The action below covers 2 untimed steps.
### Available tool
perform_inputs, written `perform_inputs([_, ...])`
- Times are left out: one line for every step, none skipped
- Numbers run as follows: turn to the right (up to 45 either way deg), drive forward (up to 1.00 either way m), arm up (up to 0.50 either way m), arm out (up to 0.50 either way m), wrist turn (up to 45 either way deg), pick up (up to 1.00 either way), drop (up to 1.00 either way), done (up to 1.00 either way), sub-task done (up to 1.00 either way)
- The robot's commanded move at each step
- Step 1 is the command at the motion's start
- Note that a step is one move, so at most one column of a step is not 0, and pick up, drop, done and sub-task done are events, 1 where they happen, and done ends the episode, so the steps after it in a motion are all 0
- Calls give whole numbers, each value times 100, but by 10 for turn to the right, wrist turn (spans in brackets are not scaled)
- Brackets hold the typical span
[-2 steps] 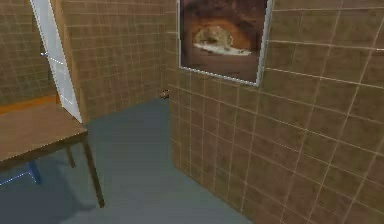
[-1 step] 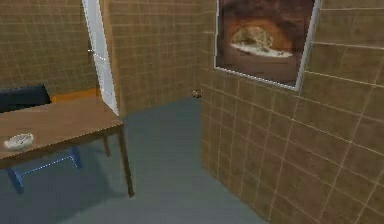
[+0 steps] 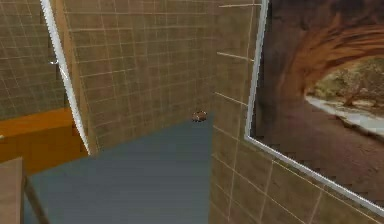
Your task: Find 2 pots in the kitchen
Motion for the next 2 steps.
perform_inputs([0,50,0,0,0,0,0,0,0])
perform_inputs([-150,0,0,0,0,0,0,0,0])
